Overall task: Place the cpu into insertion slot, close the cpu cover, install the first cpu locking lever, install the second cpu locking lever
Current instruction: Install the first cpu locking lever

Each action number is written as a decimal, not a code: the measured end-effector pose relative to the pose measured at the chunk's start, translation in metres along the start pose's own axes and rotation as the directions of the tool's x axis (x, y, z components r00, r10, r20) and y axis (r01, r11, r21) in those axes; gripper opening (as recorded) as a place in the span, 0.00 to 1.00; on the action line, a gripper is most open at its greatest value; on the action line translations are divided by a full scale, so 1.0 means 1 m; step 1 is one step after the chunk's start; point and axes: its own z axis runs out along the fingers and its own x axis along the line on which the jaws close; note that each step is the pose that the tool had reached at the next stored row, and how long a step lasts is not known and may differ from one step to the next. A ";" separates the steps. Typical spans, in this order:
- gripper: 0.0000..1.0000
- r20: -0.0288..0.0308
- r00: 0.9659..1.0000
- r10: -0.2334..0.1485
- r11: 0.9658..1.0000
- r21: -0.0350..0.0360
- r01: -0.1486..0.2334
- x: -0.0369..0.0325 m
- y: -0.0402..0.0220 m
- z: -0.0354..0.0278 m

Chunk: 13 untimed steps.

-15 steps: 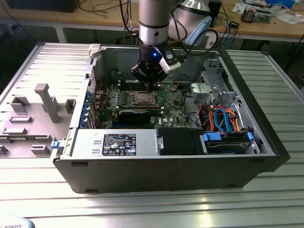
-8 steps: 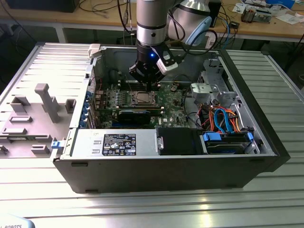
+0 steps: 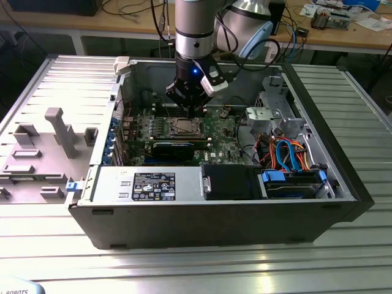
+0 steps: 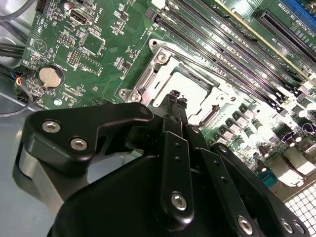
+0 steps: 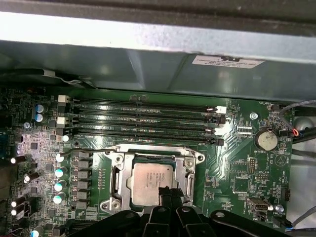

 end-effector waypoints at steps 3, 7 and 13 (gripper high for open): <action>0.11 0.000 1.000 0.000 1.000 0.000 0.000 0.0003 0.0000 0.0000; 0.11 0.000 1.000 0.000 1.000 0.000 0.000 0.0040 0.0003 -0.0001; 0.11 0.000 1.000 0.000 1.000 0.000 0.000 0.0122 0.0009 -0.0003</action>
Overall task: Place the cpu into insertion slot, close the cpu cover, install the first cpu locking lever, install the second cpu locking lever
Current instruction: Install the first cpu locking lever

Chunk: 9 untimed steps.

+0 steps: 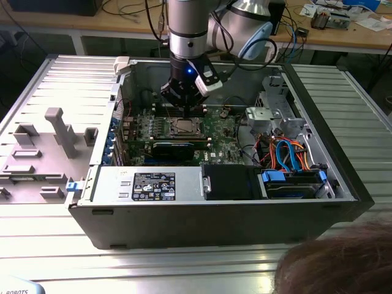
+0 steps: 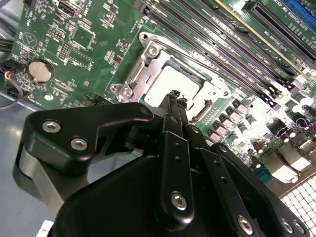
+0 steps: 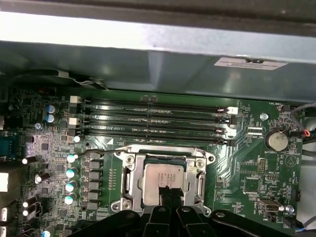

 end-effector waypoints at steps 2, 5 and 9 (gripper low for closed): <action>0.11 0.000 1.000 0.000 1.000 0.000 0.000 0.0026 0.0002 -0.0001; 0.11 0.000 1.000 0.000 1.000 0.000 0.000 0.0072 0.0005 -0.0002; 0.11 0.000 1.000 0.000 1.000 0.000 0.000 0.0126 0.0009 -0.0003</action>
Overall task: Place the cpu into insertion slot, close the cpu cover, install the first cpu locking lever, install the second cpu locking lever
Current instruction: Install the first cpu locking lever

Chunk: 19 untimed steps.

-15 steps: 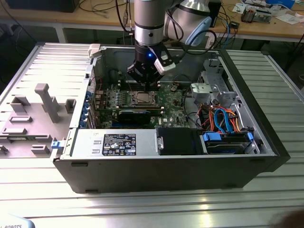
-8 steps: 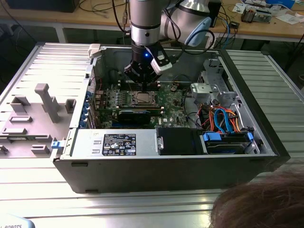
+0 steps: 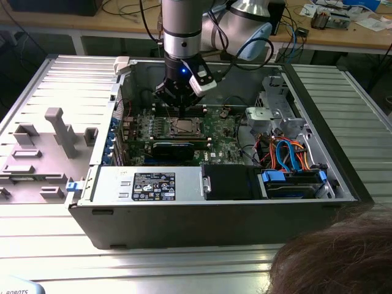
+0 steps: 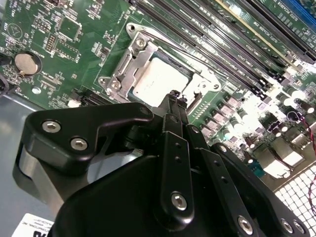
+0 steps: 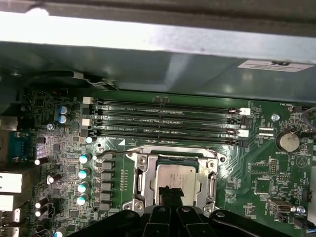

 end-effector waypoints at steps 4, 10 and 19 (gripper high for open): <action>0.11 0.000 1.000 0.000 1.000 0.000 0.000 0.0063 0.0004 -0.0002; 0.11 0.000 1.000 0.000 1.000 0.000 0.000 0.0144 0.0010 -0.0003; 0.11 0.000 1.000 0.000 1.000 0.000 0.000 0.0246 0.0017 -0.0006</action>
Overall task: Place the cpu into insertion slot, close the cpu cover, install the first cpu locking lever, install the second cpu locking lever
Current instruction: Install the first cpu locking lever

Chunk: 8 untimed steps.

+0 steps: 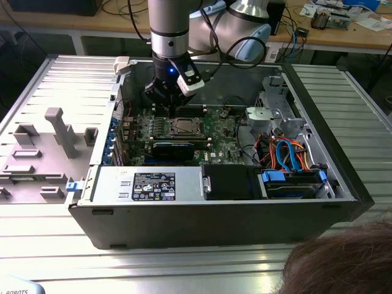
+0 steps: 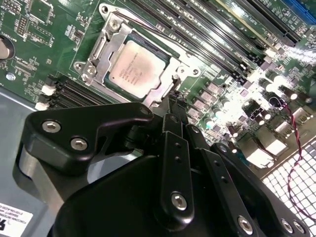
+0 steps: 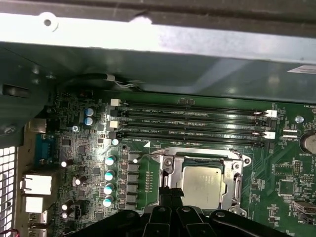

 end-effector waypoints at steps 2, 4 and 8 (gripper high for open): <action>0.11 0.000 1.000 0.000 1.000 0.000 0.000 0.0034 0.0002 -0.0001; 0.11 0.000 1.000 0.000 1.000 0.000 0.000 0.0062 0.0004 -0.0002; 0.11 0.000 1.000 0.000 1.000 0.000 0.000 0.0104 0.0007 -0.0003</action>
